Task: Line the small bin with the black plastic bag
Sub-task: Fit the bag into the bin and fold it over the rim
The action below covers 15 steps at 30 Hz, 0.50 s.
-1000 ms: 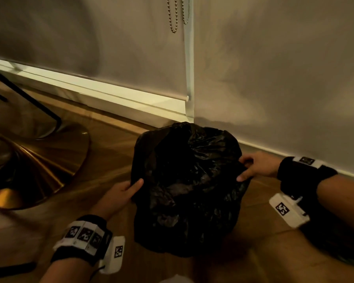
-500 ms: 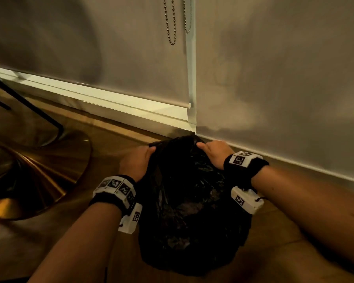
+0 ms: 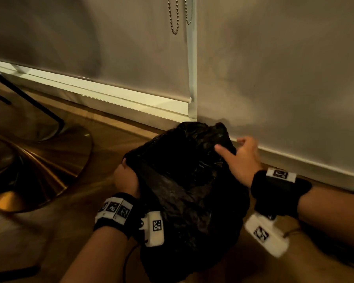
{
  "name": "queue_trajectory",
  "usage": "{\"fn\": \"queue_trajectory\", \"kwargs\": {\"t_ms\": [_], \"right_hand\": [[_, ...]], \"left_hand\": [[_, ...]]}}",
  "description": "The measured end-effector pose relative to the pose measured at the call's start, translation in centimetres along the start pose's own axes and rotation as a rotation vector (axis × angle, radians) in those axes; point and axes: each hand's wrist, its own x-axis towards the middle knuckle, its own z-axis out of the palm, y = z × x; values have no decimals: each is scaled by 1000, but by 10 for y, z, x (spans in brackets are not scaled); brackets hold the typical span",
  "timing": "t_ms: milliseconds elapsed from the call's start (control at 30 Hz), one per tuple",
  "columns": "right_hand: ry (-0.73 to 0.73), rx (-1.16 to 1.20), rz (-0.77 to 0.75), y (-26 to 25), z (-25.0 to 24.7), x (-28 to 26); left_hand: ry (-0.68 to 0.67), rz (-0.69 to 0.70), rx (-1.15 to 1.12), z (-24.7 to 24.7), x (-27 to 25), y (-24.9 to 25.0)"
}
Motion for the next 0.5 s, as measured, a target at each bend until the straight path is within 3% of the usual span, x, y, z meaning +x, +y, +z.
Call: {"fn": "queue_trajectory", "kwargs": {"t_ms": [67, 100, 133, 233, 300, 367, 500], "right_hand": [[-361, 155, 321, 4, 8, -23], [-508, 171, 397, 5, 12, -26], [-572, 149, 380, 8, 16, -19], [-395, -4, 101, 6, 12, 19], [-313, -5, 47, 0, -4, 36], [-288, 60, 53, -4, -21, 42], [-166, 246, 320, 16, -34, 34]], "left_hand": [[9, -38, -61, 5, -13, -1], [3, -28, -94, 7, -20, -1], [-8, -11, -118, 8, -24, -1], [-77, 16, -174, 4, -30, -16], [-207, -22, -242, 0, -36, -33], [-318, -96, -362, -7, -45, -42], [-481, -377, -534, -18, -59, -29]]}}
